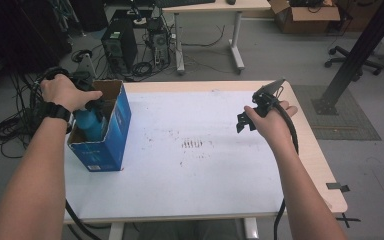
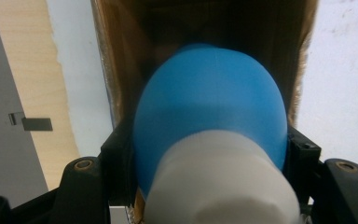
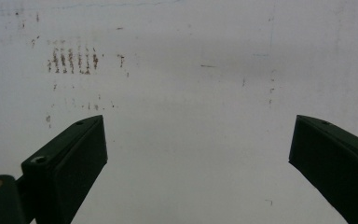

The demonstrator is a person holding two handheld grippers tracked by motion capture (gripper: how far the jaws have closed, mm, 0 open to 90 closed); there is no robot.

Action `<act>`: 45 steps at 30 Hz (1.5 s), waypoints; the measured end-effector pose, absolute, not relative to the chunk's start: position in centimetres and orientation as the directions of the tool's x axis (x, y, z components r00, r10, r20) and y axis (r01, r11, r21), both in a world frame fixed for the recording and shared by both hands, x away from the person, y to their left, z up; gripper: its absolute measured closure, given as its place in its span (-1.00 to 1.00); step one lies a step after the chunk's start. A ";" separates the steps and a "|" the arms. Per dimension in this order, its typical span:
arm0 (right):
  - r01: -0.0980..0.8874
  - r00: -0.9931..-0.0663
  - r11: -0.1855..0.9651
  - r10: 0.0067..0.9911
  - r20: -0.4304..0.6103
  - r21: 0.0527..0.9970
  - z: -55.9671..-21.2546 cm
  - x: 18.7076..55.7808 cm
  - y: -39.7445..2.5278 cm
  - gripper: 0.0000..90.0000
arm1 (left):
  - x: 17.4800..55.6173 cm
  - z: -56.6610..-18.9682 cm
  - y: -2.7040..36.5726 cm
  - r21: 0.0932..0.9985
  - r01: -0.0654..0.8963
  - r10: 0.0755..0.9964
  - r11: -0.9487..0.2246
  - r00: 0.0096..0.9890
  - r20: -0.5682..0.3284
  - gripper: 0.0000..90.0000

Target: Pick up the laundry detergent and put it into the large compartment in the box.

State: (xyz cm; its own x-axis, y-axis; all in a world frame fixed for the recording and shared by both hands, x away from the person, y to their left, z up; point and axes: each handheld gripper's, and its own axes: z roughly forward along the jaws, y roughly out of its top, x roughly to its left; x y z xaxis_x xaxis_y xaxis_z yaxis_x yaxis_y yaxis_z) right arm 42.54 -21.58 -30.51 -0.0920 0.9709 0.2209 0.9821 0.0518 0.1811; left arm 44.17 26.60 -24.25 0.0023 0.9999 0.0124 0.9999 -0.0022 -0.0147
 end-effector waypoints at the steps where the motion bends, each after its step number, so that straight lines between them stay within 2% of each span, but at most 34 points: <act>1: 0.983 -0.090 0.050 0.971 0.222 0.178 -30.6 42.5 -21.5 -0.91 | 44.2 -24.4 26.6 -0.015 1.000 1.000 -0.001 0.001 0.011 -0.17; 45: 0.985 -0.086 0.050 0.972 0.218 0.166 -31.4 42.5 -21.4 -0.91 | 44.4 -27.7 26.7 -0.018 1.000 1.000 -0.010 0.010 0.017 -0.17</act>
